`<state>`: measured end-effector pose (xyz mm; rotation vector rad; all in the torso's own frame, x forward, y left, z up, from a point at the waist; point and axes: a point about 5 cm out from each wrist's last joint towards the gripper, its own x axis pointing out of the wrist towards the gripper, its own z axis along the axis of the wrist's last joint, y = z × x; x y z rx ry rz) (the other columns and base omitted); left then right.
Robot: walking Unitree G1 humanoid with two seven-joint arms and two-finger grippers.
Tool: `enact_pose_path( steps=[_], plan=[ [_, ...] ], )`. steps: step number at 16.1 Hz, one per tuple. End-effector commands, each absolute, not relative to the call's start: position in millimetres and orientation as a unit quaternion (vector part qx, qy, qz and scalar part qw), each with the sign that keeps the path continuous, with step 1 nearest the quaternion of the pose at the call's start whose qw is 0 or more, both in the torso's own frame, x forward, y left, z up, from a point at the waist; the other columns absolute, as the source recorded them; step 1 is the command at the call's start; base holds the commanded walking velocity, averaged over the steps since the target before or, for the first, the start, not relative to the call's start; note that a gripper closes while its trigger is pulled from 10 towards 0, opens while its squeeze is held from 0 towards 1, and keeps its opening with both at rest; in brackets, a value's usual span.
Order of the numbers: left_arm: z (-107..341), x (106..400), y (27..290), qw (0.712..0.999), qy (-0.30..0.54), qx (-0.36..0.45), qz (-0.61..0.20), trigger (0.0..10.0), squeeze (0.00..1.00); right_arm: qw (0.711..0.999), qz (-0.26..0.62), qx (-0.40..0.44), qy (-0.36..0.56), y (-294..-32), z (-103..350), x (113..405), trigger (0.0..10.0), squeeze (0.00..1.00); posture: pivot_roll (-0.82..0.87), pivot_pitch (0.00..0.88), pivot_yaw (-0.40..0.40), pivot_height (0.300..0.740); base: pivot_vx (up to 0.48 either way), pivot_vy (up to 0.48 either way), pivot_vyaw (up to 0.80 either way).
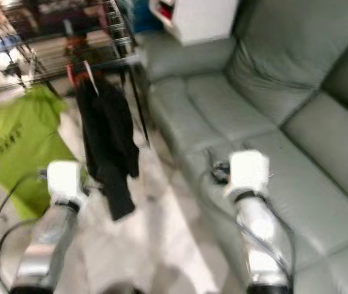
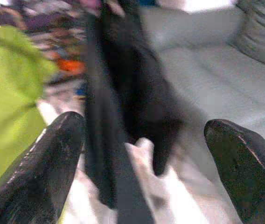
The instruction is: Hang hanger
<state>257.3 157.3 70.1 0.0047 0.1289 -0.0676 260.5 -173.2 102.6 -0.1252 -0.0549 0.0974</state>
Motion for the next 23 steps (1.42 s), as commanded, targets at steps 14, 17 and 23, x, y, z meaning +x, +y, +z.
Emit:
enact_pose_path(
  steps=[14, 17, 23],
  plan=[
    [73.8, 259.8, 171.4, 0.998, 0.052, 0.002, 0.046, 10.0, 0.00, 0.993, 0.060, -0.098, -0.003, -172.7, 89.7, 255.9, 10.0, 0.00, -0.02, 0.000, 0.051, 0.740, 0.000, 0.480, 0.06],
    [79.7, 266.5, 167.6, 0.999, 0.037, 0.014, 0.037, 10.0, 0.00, 0.995, 0.041, -0.094, -0.020, -180.2, 99.1, 265.2, 10.0, 0.00, -0.03, 0.000, 0.060, 0.740, 0.000, 0.000, 0.80],
    [78.7, 266.6, 166.6, 0.999, 0.039, 0.002, 0.028, 10.0, 0.00, 0.995, 0.049, -0.090, -0.015, -177.1, 94.2, 260.4, 10.0, 0.00, -0.03, 0.000, 0.059, 0.740, 0.000, 0.000, 0.80]
  ],
)
